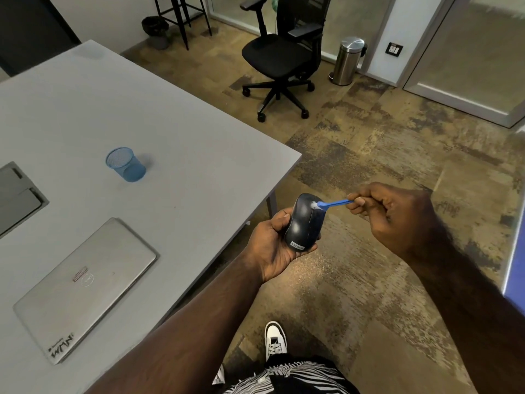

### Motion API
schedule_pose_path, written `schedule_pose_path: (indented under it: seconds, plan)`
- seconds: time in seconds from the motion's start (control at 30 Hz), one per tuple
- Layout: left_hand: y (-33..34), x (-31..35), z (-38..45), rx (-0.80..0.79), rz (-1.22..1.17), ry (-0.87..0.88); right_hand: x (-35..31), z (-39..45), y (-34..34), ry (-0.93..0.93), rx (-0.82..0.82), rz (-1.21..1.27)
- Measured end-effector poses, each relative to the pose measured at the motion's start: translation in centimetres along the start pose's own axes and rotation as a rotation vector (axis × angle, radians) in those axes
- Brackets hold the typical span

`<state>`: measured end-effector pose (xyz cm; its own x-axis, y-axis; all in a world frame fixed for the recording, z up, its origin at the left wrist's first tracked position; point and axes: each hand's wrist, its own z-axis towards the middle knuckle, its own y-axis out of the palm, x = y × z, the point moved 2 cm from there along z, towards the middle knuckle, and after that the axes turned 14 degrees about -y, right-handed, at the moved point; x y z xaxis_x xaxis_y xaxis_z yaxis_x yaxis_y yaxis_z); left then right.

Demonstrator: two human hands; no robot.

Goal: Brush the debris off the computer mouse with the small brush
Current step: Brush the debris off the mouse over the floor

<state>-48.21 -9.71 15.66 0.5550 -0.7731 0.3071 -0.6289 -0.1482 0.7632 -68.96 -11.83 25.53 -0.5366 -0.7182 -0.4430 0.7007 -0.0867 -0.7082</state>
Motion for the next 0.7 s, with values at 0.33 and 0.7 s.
schedule_pose_path:
  seconds: [0.33,0.7]
  plan:
    - [0.5,0.1,-0.1,0.031,0.006,0.017,-0.9,0.1,0.4,-0.013,-0.035,0.029]
    - [0.8,0.6,-0.2,0.078,0.017,0.022,-1.6,-0.2,1.2,0.075,0.056,-0.032]
